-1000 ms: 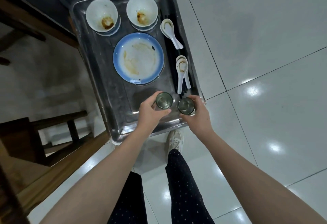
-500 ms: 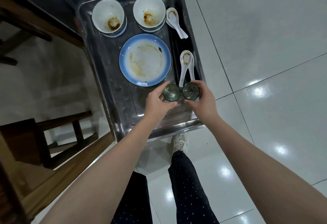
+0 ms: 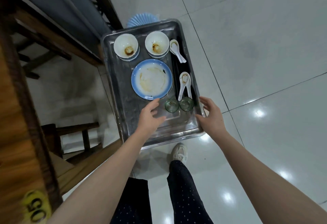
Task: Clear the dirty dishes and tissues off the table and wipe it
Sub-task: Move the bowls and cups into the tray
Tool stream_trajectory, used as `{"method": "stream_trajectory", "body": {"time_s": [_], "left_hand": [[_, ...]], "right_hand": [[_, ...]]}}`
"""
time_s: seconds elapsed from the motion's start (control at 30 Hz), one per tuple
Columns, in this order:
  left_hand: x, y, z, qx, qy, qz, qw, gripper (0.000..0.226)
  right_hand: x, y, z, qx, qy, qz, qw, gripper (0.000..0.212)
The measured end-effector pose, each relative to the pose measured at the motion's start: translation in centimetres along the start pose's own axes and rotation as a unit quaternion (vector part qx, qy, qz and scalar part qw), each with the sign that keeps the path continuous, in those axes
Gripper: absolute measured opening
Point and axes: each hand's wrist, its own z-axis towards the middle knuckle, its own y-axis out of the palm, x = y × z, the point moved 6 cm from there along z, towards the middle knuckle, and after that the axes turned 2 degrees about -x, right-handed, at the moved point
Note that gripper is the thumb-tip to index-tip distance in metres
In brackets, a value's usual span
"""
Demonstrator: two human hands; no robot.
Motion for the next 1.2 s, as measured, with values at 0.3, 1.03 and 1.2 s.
{"method": "stream_trajectory", "body": {"time_s": [0.3,1.03,1.2], "left_hand": [[8.3,-7.9,-10.1,0.101,0.054,-0.009,0.993,0.062],[7.1,-40.8,-37.5,0.326,0.155,-0.189,0.913,0.047],[0.8,-49.2,-42.0,0.346,0.149,-0.182,0.908,0.042]], "right_hand": [[-12.6,-4.9,-4.6,-0.007,-0.073,0.004,0.997,0.050],[-43.4,12.4,-20.4,-0.128,-0.276,-0.023,0.952,0.041],[-45.5,21.3,-25.4,-0.142,-0.296,-0.070,0.942,0.039]]}}
